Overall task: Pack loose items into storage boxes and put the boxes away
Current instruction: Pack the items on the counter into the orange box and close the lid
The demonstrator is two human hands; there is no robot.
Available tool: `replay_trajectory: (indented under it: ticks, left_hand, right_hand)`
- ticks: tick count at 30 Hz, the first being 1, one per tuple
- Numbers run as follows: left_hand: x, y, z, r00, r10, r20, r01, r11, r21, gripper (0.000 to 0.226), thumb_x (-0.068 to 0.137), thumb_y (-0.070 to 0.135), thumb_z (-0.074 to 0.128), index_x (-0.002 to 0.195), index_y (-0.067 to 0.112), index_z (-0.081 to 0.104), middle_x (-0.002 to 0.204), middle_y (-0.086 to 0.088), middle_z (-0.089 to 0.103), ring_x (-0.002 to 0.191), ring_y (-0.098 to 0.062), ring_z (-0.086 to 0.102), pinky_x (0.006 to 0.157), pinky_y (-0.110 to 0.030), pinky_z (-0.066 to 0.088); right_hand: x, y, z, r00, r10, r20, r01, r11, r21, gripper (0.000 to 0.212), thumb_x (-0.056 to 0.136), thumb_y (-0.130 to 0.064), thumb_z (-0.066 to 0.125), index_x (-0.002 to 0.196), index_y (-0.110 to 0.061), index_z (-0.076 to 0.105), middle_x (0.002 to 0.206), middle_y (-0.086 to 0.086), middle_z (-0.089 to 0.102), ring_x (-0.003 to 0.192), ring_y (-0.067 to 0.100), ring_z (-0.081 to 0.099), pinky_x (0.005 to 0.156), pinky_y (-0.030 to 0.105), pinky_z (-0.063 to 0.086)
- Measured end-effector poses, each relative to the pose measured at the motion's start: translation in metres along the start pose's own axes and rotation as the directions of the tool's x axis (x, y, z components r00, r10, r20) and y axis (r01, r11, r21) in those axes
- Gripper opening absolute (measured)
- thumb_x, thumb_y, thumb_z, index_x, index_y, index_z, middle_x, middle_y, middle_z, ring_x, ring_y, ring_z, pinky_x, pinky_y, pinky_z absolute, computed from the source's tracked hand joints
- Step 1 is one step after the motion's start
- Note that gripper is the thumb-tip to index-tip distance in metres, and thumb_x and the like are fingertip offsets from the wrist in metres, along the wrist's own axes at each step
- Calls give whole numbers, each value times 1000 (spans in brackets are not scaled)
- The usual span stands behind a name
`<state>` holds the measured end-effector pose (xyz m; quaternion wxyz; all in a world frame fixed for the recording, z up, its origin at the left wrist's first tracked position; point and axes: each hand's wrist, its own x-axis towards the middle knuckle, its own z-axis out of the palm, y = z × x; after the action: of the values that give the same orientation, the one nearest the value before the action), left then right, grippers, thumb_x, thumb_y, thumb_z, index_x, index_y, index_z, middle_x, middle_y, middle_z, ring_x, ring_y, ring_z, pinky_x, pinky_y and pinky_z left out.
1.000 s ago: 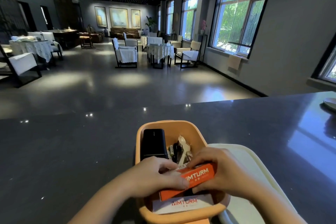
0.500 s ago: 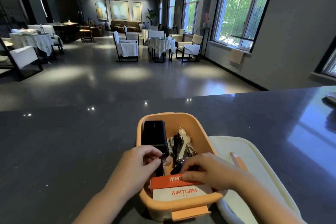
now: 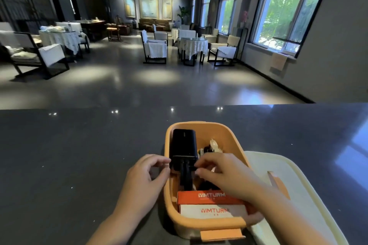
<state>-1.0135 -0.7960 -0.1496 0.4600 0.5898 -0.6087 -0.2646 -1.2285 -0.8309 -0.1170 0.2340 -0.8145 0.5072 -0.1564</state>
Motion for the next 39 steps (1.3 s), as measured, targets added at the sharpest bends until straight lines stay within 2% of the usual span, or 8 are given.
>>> replay_trajectory:
  ticks: [6,9,18,22,27,32,35,39]
  left_hand:
    - [-11,-34,-64,976,-34,-213,61,991,120,24,82,17,70,96,35,66,95,16,60,92,-2,58,74,-21,47]
    - [-27,-59,-109,951,-73,-301,125,980,156,23,82,16,70,95,35,66,97,19,60,92,2,56,72,-12,43]
    - [-71,-144,-261,848,-203,-490,261,964,53,27,80,8,71,88,33,66,95,15,62,94,8,54,71,-3,39]
    - [-86,-189,-351,810,-212,-546,286,957,54,18,69,26,66,83,36,65,91,14,64,91,2,58,75,-8,42]
    - [-93,-252,-467,773,-223,-593,367,921,132,29,74,13,73,83,39,63,91,16,63,91,4,56,76,-4,39]
    - [-86,-309,-543,767,-337,-546,519,827,218,26,78,19,70,100,31,65,103,14,58,100,-8,58,88,-20,42]
    - [-79,-340,-559,748,-410,-522,590,770,241,28,81,23,67,109,27,65,112,11,56,110,-8,55,86,-15,36]
    - [-77,-367,-564,745,-438,-503,614,745,261,31,80,28,66,111,30,63,114,10,57,111,-12,53,91,-21,40]
  right_hand:
    - [46,-78,42,977,-203,-69,194,973,-123,34,92,-39,55,126,-37,52,111,-17,61,97,0,59,83,20,51]
    - [63,-118,74,960,-276,-41,268,952,-145,37,91,-41,54,127,-38,50,120,-19,57,104,0,57,84,17,45]
    - [113,-262,199,936,-343,78,346,937,-39,34,84,-43,58,117,-39,54,112,-21,60,97,1,60,84,22,49]
    - [149,-341,258,935,-333,119,336,942,-9,32,82,-42,60,114,-40,56,108,-23,59,90,0,60,81,23,50]
    - [201,-437,324,934,-322,155,322,946,27,29,82,-36,62,111,-36,58,107,-19,62,83,-1,59,79,23,50]
    - [250,-506,370,950,-250,189,240,968,76,34,84,-29,62,117,-31,58,113,-14,62,92,7,62,81,26,50]
    - [286,-539,390,955,-236,177,214,967,136,45,82,-28,65,126,-26,53,121,-8,60,105,11,60,89,28,49]
    - [338,-588,407,963,-246,111,225,958,177,73,77,-34,72,140,-18,38,137,3,48,127,22,46,101,34,42]
